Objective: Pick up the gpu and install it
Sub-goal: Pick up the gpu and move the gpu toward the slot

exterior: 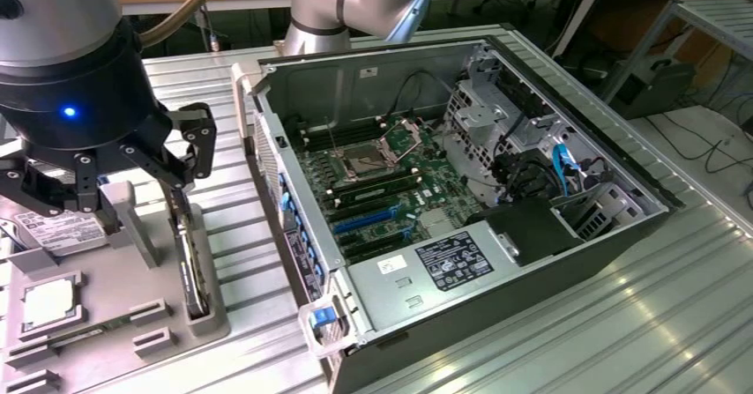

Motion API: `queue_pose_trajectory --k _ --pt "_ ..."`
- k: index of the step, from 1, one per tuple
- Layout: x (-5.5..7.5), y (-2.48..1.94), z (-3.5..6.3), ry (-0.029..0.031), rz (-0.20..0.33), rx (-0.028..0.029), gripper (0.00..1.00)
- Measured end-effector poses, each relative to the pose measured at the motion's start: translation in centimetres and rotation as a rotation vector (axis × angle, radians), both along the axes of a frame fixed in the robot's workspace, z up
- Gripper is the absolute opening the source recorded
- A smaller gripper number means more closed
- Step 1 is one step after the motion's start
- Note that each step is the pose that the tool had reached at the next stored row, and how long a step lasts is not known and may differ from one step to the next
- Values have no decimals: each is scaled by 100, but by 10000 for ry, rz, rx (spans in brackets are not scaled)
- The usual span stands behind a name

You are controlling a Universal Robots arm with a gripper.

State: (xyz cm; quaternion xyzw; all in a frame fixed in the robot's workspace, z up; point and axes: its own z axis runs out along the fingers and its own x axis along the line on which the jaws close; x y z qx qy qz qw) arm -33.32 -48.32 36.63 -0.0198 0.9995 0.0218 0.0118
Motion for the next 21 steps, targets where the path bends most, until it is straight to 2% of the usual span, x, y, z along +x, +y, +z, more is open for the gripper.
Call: queue_pose_trajectory --k 11,21 --pt "0 -46 -40 1 0 -1 60" --pt "3 -69 -66 2 0 -2 60"
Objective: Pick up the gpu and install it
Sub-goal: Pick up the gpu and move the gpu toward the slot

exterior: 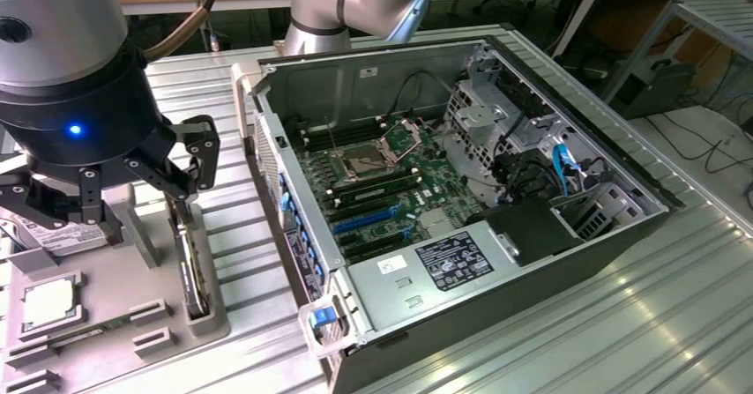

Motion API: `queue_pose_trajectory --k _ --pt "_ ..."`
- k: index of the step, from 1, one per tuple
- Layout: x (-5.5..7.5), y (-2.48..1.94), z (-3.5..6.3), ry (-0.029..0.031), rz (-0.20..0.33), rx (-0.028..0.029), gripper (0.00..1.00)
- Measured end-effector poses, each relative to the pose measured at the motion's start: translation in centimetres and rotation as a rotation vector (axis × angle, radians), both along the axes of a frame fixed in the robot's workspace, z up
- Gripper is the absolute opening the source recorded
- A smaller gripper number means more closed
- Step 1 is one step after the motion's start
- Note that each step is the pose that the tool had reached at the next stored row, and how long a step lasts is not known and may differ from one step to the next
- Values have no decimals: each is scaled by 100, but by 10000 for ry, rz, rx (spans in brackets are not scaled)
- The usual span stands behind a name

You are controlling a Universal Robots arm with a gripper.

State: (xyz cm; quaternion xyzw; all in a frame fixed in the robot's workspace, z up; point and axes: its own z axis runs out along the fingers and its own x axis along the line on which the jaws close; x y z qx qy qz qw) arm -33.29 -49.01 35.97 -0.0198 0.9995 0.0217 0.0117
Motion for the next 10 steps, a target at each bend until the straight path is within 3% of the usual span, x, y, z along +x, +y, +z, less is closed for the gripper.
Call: queue_pose_trajectory --k 10 --pt "35 -5 -34 -1 0 1 60"
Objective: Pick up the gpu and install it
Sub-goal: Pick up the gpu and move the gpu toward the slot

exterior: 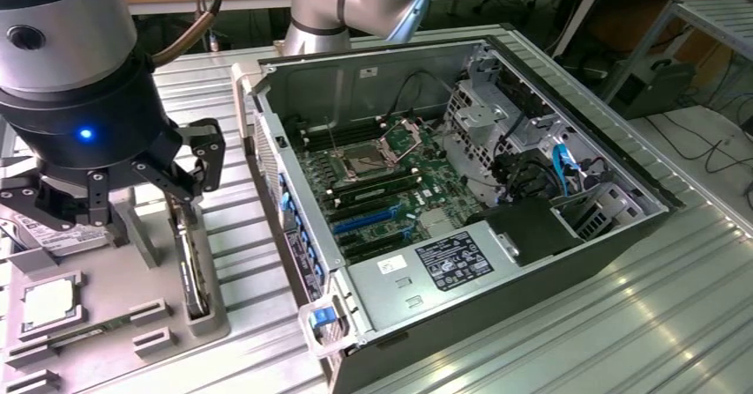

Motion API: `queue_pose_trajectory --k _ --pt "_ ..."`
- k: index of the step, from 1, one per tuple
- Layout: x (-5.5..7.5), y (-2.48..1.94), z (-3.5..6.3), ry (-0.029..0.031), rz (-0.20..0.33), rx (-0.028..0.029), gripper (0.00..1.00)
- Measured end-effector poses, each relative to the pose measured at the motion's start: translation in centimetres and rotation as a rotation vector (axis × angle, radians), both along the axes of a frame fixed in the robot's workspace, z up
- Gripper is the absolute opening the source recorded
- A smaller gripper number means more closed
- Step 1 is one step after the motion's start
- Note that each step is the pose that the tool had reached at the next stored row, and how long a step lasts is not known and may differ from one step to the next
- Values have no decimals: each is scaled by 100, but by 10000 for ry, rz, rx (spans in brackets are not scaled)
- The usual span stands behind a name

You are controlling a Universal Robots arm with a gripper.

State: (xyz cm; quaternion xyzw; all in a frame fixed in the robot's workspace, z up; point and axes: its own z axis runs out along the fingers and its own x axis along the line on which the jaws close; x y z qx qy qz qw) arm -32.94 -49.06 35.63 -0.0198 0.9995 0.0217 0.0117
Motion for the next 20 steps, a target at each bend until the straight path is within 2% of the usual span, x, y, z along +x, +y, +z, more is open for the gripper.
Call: queue_pose_trajectory --k 9,11,13,14,16,18,19,20 --pt "60 3 -48 1 -1 -2 60" --pt "65 16 -68 2 0 -28 60" --pt "89 49 -118 1 -1 -69 60" --pt "97 58 -128 3 0 -126 60" --pt "108 93 -139 9 0 -323 60" --pt "112 153 -153 14 0 -516 60" --pt "113 180 -162 13 0 -576 60" --pt "113 202 -176 13 -1 -612 60"
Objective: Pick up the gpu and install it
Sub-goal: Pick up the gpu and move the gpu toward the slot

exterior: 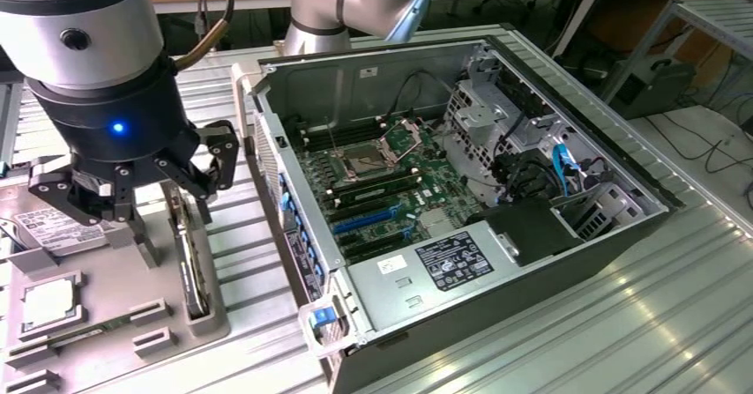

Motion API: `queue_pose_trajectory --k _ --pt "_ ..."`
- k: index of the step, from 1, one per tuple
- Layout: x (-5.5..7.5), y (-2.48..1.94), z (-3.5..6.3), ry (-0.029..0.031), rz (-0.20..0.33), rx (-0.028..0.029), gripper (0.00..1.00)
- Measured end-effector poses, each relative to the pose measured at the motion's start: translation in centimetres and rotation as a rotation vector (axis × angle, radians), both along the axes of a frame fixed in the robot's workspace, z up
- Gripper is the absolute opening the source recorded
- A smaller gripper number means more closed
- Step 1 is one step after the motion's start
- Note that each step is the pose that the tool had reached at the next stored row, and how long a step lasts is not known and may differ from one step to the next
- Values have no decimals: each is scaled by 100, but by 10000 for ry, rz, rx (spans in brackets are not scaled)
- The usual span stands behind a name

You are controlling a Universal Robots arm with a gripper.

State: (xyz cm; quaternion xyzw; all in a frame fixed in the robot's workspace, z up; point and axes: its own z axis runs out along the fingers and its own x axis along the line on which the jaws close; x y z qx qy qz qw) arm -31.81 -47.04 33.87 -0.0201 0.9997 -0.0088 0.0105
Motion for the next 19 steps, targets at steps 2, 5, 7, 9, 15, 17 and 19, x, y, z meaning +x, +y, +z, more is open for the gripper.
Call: queue_pose_trajectory --k 2,5,7,9,15,17,19 --pt "0 4 -38 1 1 -7 60" --pt "0 4 -73 31 0 -10 60" --pt "0 3 -90 35 1 34 60" --pt "1 4 -104 33 1 155 60" --pt "2 14 -171 34 1 297 60" --pt "2 41 -198 35 1 297 60" --pt "1 56 -227 33 1 299 60"
